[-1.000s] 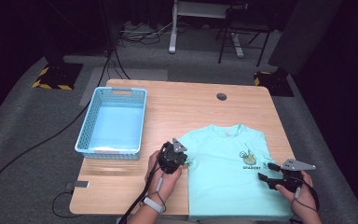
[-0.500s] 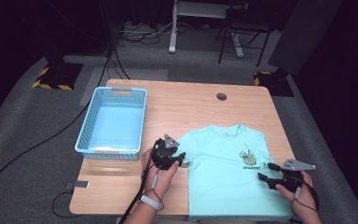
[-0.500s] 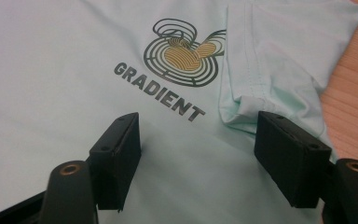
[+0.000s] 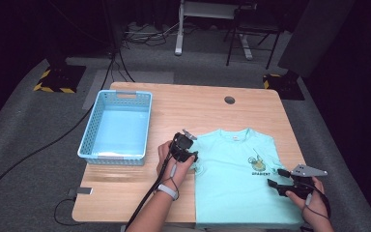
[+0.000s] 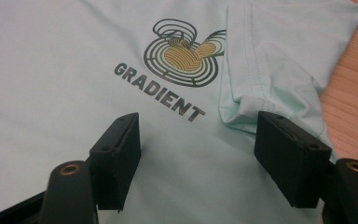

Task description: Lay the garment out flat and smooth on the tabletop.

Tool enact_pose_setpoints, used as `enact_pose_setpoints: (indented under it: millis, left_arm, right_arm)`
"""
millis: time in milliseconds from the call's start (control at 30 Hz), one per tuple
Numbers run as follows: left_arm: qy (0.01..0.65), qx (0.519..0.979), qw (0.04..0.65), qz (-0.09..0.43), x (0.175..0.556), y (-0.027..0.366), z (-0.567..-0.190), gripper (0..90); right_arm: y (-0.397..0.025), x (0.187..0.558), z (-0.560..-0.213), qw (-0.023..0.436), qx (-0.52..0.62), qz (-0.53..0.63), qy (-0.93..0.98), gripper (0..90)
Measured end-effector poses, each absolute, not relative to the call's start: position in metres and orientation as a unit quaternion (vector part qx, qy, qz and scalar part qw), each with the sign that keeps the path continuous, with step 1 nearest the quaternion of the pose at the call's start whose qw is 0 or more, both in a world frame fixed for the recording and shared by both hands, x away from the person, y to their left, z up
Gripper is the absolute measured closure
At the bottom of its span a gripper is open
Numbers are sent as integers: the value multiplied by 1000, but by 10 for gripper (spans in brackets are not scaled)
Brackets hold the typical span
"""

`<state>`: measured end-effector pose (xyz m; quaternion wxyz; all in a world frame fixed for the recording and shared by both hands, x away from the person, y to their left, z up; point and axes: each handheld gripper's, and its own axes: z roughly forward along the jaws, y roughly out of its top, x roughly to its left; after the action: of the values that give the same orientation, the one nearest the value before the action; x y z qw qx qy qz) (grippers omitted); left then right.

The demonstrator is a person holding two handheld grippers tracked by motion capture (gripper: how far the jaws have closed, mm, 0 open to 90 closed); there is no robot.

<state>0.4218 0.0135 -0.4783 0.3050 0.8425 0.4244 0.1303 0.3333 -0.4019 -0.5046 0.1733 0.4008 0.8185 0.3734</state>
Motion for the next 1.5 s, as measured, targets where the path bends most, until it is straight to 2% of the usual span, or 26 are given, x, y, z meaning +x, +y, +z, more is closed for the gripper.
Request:
enact_pose_setpoints:
  millis: [433,633,767,833,967,1133,1367,1500]
  left_arm:
    - [401,865,284,107,385,22,-475,432]
    - [393,875,257,119,378,20,-482,415]
    - [401,866,276,117,379,24,-480,395]
    - [414,849,303,131,382,30,-473,391]
    - [429,836,312,143,391,32,-472,387]
    - [440,840,283,145,400,31,-487,392]
    - [453,824,297,165,405,40,-492,409]
    - [459,819,300,171,410,43,-492,418]
  right_arm:
    - [-402,334,-505,174,399,373,819,318]
    - [-402,334,-505,175,399,373,819,318]
    - [-402,334,-505,175,398,372,820,317]
    - [-401,334,-505,176,399,371,820,312]
    - [-400,335,-503,173,401,368,821,296]
    - [-397,339,-483,188,399,377,814,358]
    - [-386,360,-465,192,412,355,817,454]
    - [-376,373,-459,193,409,338,826,481]
